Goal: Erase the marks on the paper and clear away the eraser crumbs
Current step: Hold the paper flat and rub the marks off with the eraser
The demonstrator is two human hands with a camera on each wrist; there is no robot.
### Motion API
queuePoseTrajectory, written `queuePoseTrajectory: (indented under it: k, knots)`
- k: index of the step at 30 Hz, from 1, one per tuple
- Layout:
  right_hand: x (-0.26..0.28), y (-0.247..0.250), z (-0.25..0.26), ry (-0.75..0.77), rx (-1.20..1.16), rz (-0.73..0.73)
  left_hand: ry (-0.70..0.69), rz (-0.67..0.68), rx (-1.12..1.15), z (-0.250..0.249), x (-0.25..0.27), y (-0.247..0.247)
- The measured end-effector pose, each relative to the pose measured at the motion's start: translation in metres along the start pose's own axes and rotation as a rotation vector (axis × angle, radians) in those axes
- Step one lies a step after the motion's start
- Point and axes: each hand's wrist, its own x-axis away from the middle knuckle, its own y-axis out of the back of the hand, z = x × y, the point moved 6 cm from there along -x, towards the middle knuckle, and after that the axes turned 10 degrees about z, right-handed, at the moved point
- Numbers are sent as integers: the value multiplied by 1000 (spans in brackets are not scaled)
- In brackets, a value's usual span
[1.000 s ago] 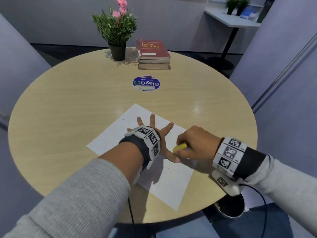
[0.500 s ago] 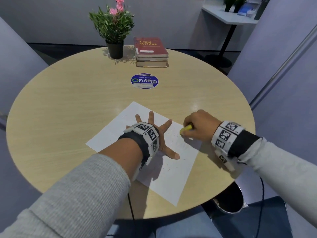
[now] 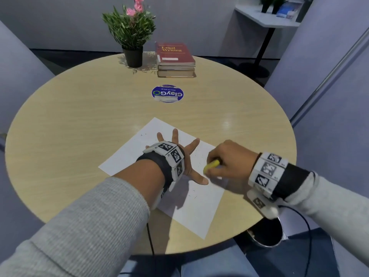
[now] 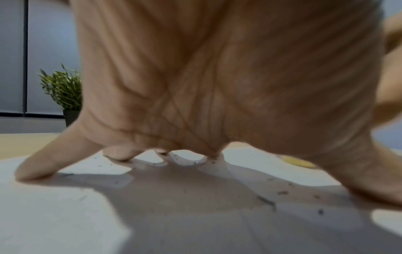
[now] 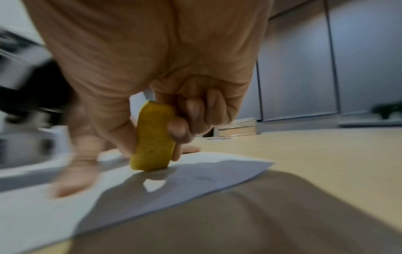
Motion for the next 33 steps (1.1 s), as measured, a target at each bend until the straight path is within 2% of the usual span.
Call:
queuePoseTrajectory:
  k: [2,4,7,9,12,14,18,20,25,29,33]
  knots:
    - [-8,21,-20,-87,-6,-82,5,0,22,1,2,0]
    - [-9,24,-23,-82,-21,-110,9,-4,28,0,5,0]
    - [2,-3,8,25,-21,-11,21,25,2,-1,6,1]
    - [9,-3,6,24,-54,1,12,28,24,-2,15,3]
    - [17,25,-33,-111,-135,-184,-20,-61,102,-2,33,10]
    - [24,30,-50,-162,-183,-253,-37,-98,104,-5,43,13]
    - [22,15,-49,-164,-257,-177,-66,-83,64,-20,55,20]
    - [19,19,-47,-150,-282,-193,-97,-76,17,-31,59,21]
    - [7,22,-29,-87,-169,-210,-58,-7,67,-30,40,9]
    - [-6,18,-32,-148,-87,-190,-51,-20,78,-28,29,5]
    - [-6,18,-36,-192,-118,-181,-52,-21,77,-28,23,3]
